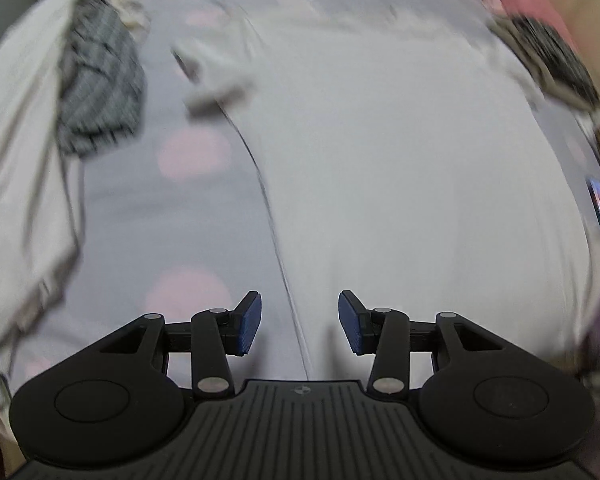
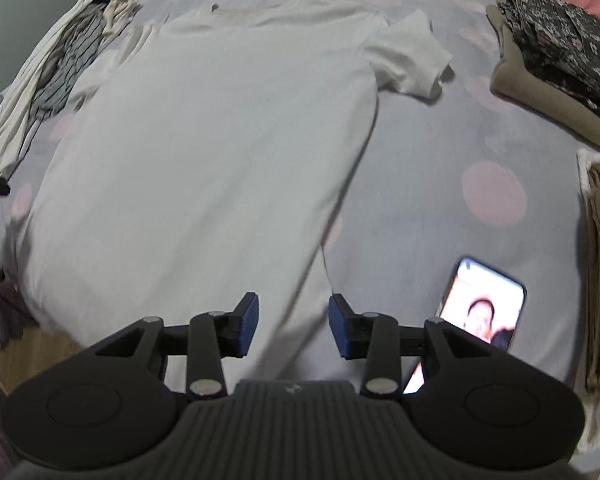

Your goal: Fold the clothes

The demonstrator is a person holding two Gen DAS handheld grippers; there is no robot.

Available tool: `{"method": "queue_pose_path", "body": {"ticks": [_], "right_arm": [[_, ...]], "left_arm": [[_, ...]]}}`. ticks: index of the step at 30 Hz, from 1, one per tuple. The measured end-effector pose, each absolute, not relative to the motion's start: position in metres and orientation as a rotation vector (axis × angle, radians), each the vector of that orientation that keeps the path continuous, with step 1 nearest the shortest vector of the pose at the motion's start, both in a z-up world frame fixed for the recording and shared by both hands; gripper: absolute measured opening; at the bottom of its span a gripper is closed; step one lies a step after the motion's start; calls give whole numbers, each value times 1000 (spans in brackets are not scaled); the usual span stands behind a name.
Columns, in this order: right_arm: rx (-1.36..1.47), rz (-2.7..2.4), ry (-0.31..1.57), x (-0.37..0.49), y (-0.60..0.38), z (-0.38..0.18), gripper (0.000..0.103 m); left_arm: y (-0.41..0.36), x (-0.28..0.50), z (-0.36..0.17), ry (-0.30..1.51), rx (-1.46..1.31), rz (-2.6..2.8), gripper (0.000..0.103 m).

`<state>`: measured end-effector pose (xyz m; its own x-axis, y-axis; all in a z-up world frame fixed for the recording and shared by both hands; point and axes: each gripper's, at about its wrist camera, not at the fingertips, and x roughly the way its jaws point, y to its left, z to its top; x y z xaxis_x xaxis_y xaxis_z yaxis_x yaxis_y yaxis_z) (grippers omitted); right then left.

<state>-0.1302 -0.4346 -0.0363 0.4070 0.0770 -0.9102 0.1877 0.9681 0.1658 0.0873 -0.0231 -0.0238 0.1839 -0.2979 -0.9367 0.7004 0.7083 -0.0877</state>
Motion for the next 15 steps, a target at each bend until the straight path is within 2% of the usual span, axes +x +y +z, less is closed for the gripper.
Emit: {"method": "queue_pose_path", "body": {"ticks": [4, 12, 14, 15], "right_arm": [[262, -49, 1188, -149, -427, -40, 42], [170, 42, 1234, -158, -400, -49, 42], [139, 50, 1257, -157, -397, -57, 42], [129, 49, 1270, -156, -397, -62, 40]], "left_arm": [[-15, 55, -46, 1287, 517, -792, 40], [-32, 13, -95, 1354, 762, -868, 40], [-36, 8, -104, 1341, 800, -870, 30], [-36, 7, -105, 1343, 801, -878, 19]]}}
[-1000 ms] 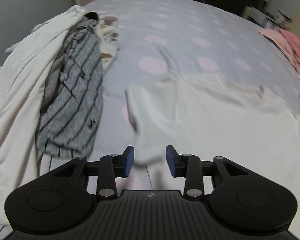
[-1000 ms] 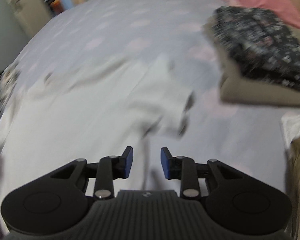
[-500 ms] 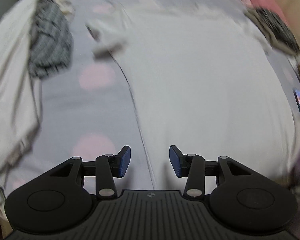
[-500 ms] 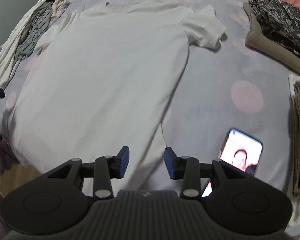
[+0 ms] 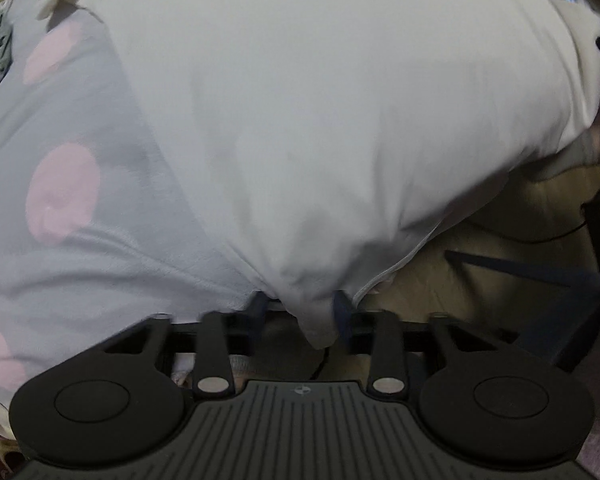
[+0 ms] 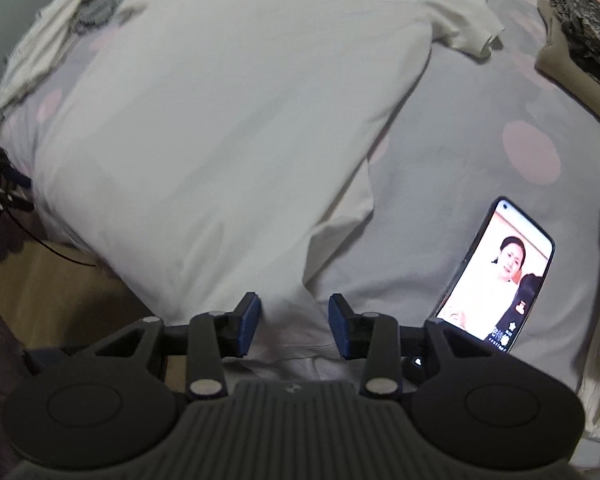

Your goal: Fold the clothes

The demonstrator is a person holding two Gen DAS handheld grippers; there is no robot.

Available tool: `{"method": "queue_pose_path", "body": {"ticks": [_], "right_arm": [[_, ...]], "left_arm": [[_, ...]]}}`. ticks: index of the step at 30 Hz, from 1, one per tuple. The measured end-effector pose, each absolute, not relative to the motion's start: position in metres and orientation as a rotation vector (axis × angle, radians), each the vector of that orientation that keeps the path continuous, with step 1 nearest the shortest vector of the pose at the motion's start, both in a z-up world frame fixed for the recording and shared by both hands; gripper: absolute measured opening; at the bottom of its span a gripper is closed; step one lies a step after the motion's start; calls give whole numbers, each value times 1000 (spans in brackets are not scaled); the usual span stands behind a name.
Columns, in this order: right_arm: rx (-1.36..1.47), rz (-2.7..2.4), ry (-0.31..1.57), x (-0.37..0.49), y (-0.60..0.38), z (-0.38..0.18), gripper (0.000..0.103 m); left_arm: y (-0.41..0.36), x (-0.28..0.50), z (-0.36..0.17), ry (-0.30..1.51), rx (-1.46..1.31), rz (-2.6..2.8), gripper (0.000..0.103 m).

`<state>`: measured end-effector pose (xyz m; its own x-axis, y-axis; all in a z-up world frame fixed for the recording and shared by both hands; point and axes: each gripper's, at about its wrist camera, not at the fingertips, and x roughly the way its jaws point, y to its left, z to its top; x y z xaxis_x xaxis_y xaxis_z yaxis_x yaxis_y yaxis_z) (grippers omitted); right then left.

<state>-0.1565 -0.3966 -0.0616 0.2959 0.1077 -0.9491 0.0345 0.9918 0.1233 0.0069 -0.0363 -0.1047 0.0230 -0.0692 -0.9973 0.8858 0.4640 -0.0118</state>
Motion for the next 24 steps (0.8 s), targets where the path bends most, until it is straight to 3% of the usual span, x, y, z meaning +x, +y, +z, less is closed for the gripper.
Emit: {"method": "queue_pose_path", "body": {"ticks": [1, 3, 4, 14, 24], "right_arm": [[124, 50, 1288, -156, -397, -65, 39], [140, 51, 1302, -157, -397, -68, 12], [156, 63, 1303, -158, -397, -66, 9], [253, 9, 1469, -162, -405, -43, 4], [313, -81, 1764, -158, -413, -110, 2]], "left_arm": [[-36, 6, -106, 1345, 802, -885, 7], [-35, 4, -105, 1344, 797, -895, 1], [-34, 4, -102, 1342, 792, -897, 1], [-17, 12, -49, 1346, 765, -914, 0], [-17, 23, -66, 1407, 804, -843, 0]]}}
